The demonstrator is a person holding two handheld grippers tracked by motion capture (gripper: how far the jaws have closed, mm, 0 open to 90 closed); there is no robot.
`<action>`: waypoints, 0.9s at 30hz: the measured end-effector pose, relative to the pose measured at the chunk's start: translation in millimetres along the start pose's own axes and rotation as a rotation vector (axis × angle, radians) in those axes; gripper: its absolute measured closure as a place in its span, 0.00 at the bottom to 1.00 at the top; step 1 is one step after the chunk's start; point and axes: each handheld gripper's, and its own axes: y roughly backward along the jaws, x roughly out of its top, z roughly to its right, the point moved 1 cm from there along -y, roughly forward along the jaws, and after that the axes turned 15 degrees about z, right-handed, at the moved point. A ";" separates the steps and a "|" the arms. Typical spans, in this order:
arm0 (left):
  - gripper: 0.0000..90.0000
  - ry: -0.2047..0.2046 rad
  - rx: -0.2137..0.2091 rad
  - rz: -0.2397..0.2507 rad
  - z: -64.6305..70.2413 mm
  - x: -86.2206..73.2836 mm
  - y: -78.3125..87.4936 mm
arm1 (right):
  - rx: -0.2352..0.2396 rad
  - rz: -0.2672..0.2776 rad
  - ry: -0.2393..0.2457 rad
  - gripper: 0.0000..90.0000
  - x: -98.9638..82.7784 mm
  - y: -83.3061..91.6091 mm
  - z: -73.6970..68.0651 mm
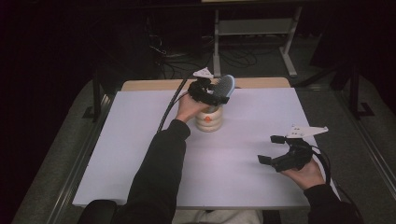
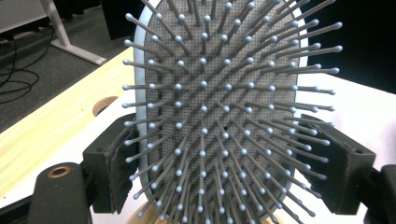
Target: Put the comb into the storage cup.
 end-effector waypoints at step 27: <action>0.00 0.002 -0.019 0.006 6.7 12.0 21.5 | 0.003 -0.004 -0.001 0.00 -0.3 -0.6 -0.2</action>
